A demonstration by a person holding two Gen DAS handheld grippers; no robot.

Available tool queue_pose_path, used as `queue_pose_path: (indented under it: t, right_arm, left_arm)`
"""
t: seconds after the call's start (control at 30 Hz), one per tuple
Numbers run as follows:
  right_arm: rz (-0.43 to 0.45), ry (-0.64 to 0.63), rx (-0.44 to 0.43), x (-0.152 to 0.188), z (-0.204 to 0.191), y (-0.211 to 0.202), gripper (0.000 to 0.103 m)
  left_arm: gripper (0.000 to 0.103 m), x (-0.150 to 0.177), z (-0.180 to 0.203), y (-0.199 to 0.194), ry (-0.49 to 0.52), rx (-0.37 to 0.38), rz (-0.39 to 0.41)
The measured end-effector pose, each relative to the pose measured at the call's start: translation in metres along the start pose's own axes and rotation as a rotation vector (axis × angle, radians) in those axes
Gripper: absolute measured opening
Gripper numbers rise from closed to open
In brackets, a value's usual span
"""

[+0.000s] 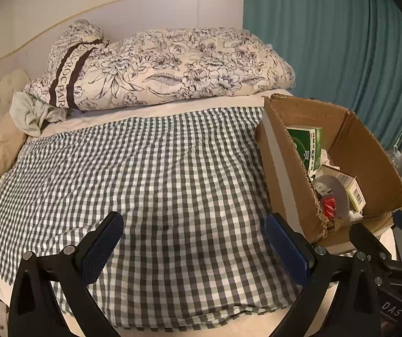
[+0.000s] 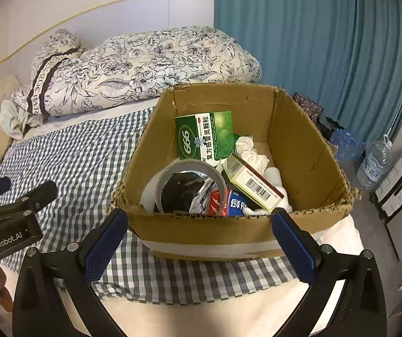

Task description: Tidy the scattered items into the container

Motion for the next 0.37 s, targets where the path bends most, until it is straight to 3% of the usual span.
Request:
queue_pose_path:
  t: [0.13, 0.27, 0.37]
  right_arm:
    - [-0.016, 0.003, 0.005, 0.004, 0.002, 0.003, 0.103]
    - [-0.018, 0.015, 0.000, 0.007, 0.000, 0.000, 0.103]
    - [-0.016, 0.022, -0.001, 0.006, 0.000, -0.003, 0.103]
  left_arm:
    - [0.103, 0.006, 0.011, 0.001, 0.039, 0.023, -0.024]
    - [0.103, 0.003, 0.013, -0.010, 0.065, 0.006, 0.055]
    - [0.103, 0.000, 0.010, -0.010, 0.059, 0.000, 0.051]
Point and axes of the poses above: each gripper's, at about its wrist camera, not at the fingertips, and y roughly the way its jaws point, z to its right, x to its underside, the point moved 6 cm from there along y, roughly the way its jaws point, and after that the axes turned 14 degrees about z, right-handed, at the moved point
